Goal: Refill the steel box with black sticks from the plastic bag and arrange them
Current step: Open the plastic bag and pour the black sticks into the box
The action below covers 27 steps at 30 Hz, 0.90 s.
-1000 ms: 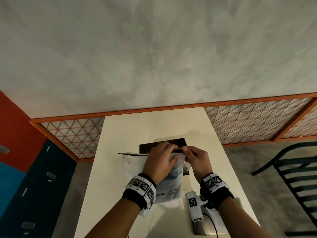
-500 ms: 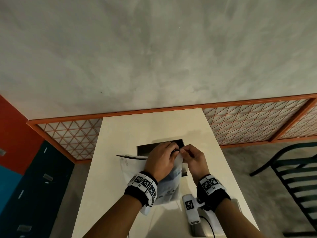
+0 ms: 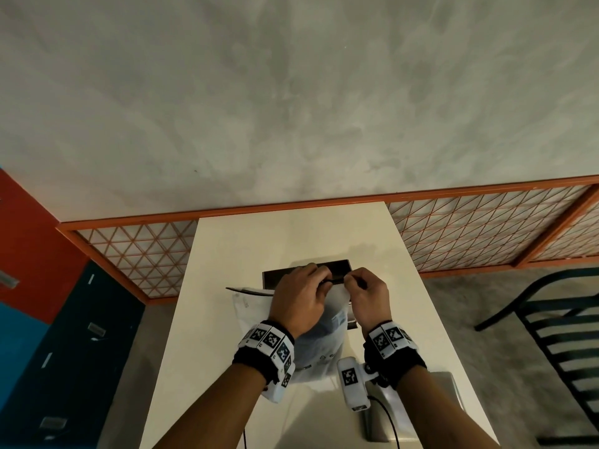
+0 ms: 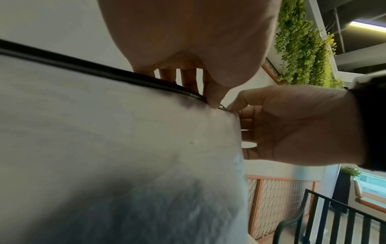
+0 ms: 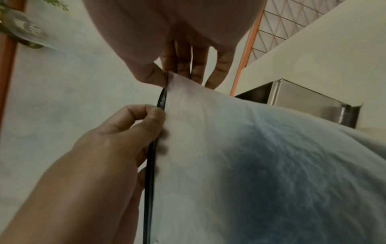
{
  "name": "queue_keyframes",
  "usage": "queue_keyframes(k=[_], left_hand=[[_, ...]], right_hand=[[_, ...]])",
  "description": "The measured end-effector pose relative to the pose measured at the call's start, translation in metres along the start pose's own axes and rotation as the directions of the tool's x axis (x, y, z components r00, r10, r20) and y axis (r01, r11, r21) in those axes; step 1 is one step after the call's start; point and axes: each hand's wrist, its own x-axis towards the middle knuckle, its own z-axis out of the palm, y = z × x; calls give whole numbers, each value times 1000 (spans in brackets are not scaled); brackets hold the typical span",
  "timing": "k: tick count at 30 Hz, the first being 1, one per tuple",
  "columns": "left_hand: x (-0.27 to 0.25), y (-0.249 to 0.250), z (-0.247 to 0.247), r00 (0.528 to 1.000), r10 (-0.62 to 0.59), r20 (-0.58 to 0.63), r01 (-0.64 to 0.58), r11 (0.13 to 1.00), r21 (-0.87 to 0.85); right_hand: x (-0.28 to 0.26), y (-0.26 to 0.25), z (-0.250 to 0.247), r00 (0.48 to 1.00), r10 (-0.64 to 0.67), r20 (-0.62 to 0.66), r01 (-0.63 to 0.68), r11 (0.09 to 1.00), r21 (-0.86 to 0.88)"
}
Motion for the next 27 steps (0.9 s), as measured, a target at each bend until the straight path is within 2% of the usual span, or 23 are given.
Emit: queue_keyframes(k=[6, 10, 18, 20, 22, 24, 25, 27], left_hand=[[-3, -20, -10, 1000, -16, -18, 17, 999, 37], [-7, -35, -17, 998, -48, -26, 49, 998, 34], [-9, -45, -23, 997, -76, -6, 76, 997, 29], [-7, -48, -24, 996, -85, 12, 85, 996, 6], [-7, -50, -24, 996, -93, 14, 93, 995, -18], [-7, -50, -23, 996, -91, 6, 92, 995, -31], [-7, -49, -23, 996, -86, -1, 86, 996, -33], [-7, -46, -22, 998, -69, -7, 69, 997, -44]], right_hand=[[7, -3, -3, 999, 26, -47, -28, 999, -45], [12, 1, -4, 994, 75, -77, -75, 997, -6], [17, -6, -1, 993, 118, -17, -118, 992, -49], [17, -10, 0, 999, 31, -6, -32, 985, -167], [15, -12, 2, 982, -187, -11, 171, 919, -354], [11, -14, 10, 909, -410, 74, 381, 748, -543], [10, -15, 16, 872, -464, 156, 457, 656, -600], [5, -19, 28, 821, -473, 320, 557, 539, -632]])
